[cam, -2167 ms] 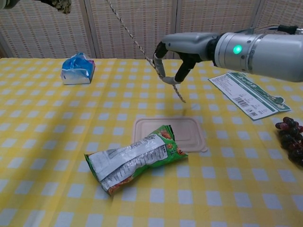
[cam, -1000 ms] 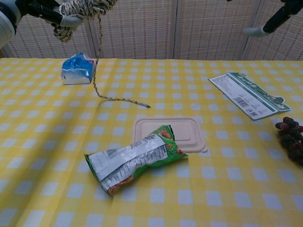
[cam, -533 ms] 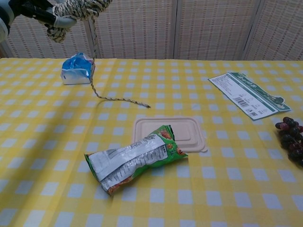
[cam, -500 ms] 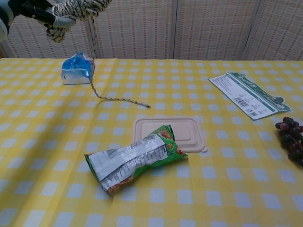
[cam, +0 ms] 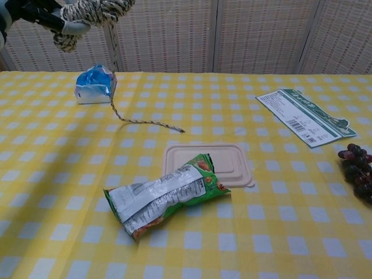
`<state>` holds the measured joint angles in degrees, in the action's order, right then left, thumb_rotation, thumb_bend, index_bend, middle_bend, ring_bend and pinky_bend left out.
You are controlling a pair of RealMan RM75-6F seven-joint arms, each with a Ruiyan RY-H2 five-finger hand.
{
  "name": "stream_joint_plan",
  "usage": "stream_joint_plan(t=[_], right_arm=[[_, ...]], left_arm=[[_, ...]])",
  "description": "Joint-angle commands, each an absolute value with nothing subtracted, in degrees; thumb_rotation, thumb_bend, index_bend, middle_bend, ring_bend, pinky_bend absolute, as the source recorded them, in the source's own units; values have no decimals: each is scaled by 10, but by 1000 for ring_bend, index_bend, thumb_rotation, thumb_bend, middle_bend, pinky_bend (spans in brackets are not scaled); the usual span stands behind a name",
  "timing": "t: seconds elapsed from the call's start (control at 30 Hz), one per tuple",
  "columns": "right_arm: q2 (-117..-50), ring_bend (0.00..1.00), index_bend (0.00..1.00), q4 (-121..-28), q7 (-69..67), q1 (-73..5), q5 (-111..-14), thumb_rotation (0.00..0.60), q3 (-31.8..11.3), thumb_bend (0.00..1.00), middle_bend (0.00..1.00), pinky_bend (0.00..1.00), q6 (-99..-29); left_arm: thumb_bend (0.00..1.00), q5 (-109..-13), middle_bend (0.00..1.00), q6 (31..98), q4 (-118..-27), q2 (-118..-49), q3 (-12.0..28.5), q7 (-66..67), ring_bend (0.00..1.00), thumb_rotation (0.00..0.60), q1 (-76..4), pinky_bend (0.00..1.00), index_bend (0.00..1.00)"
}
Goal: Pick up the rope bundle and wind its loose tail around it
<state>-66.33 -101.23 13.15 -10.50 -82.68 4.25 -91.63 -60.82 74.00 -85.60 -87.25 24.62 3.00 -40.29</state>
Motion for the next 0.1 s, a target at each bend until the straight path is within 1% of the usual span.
stream_joint_plan(t=[0.03,0.1], right_arm=[[-667,10,0,-1010,128,-101,-831,600,39,393,142,0,-911],[-669,10,0,-1006,127,-99,-839,600,36,392,142,0,-908]], left_arm=[[270,-608,905,740,-857,-872,247,31,690,600,-402,501,777],[270,-609,905,740,-858,-871,247,33,690,600,-402,501,777]])
